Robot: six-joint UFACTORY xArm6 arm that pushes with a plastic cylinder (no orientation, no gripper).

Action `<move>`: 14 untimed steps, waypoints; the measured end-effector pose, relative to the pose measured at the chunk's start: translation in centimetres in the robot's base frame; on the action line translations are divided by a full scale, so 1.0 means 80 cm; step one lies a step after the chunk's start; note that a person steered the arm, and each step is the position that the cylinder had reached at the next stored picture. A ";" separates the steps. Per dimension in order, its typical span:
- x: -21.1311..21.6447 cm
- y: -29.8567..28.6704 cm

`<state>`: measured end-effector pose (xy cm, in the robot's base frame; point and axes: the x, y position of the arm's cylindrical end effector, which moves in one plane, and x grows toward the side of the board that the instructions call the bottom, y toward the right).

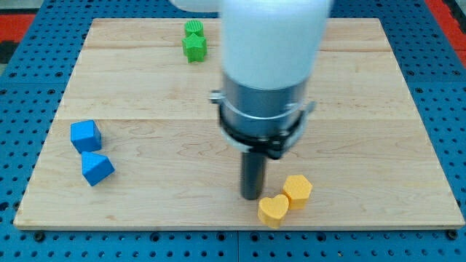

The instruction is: Place the yellow blocks parallel to blue triangle

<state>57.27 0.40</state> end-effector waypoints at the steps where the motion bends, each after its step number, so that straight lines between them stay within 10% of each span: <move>1: 0.038 -0.030; 11: 0.019 0.178; 14: -0.012 0.109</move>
<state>56.34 9.09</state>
